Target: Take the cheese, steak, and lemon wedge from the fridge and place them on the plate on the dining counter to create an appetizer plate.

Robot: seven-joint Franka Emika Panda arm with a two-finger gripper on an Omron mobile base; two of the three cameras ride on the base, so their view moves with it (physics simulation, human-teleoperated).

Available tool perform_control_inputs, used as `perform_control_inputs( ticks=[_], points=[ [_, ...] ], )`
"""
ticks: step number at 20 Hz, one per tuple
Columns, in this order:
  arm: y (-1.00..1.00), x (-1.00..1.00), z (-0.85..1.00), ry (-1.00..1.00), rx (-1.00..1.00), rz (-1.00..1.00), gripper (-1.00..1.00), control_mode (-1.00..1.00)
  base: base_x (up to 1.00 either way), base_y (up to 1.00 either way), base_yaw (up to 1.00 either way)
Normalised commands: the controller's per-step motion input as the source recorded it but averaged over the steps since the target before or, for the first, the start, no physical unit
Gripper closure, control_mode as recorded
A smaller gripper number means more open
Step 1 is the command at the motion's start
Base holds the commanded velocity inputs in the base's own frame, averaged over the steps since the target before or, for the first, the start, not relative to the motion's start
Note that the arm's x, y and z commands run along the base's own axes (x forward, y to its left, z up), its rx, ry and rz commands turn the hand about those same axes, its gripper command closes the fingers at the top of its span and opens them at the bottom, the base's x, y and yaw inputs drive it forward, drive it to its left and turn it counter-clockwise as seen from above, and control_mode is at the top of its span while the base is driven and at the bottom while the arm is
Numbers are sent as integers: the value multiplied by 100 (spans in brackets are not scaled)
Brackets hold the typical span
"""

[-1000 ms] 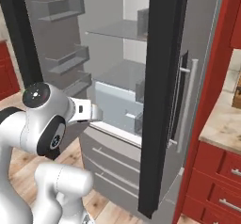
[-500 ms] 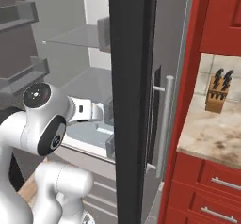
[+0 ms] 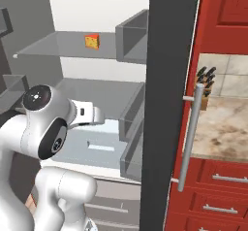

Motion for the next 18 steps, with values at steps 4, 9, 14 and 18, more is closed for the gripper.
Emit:
perform_control_inputs(
  ticks=[4, 9, 14, 18],
  points=[
    [0, 0, 0, 0, 0, 0, -100, 100, 51, 5, -35],
    [2, 25, 0, 0, 0, -3, -100, -100, 9, 0, -7],
    [1, 44, 19, -9, 2, 0, -100, -100, 0, 0, 0],
    [5, 37, 50, -17, 3, 0, -100, -100, 0, 0, 0]
  ],
)
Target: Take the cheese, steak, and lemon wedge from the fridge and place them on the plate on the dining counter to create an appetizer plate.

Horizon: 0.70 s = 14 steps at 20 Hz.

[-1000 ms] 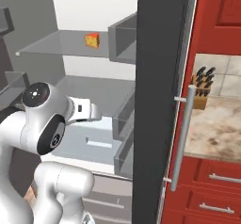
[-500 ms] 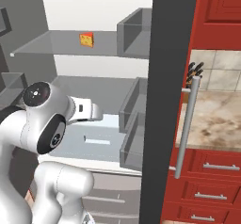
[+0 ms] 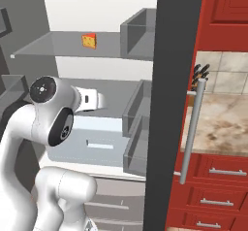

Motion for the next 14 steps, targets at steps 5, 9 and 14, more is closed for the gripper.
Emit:
perform_control_inputs(
  ticks=[5, 9, 14],
  points=[
    [4, 20, 58, -7, 5, 0, -100, -100, 0, 0, 0],
    [11, 6, 62, 2, 3, -2, -100, -100, 0, 0, 0],
    [26, 0, 56, 7, 1, 0, -100, -100, 0, 0, 0]
  ],
)
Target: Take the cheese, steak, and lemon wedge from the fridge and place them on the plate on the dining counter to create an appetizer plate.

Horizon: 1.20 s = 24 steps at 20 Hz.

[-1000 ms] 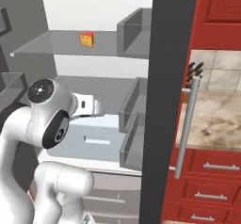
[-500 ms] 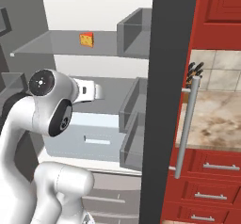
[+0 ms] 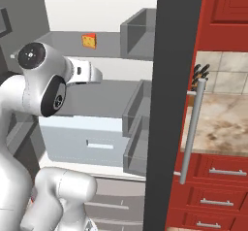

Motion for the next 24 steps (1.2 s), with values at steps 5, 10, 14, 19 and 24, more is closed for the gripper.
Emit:
perform_control_inputs(
  ticks=[5, 10, 14, 19, 24],
  points=[
    [30, 1, 22, 2, 1, 0, -100, -100, 0, 0, 0],
    [7, 20, 4, 0, 9, 7, -100, -100, 0, 0, 0],
    [0, 24, 0, -1, 14, 14, -100, -100, 0, 0, 0],
    [11, 34, 1, -12, 7, 9, -100, -100, 0, 0, 0],
    [36, 60, 5, -5, 0, 0, -100, -100, 0, 0, 0]
  ],
)
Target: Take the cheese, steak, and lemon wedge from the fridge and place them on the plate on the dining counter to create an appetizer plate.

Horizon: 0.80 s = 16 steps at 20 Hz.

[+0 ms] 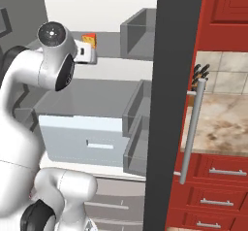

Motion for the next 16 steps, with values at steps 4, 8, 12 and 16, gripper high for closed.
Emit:
perform_control_inputs(
  ticks=[4, 8, 12, 16],
  points=[
    [15, 52, 10, -1, 0, 0, -100, -100, 0, 0, 0],
    [0, 44, 16, 0, 0, 0, -100, -100, 0, 0, 0],
    [0, 48, 11, 0, 0, 0, -100, -100, 0, 0, 0],
    [0, 34, 1, 0, 0, 0, -100, -100, 0, 0, 0]
  ],
)
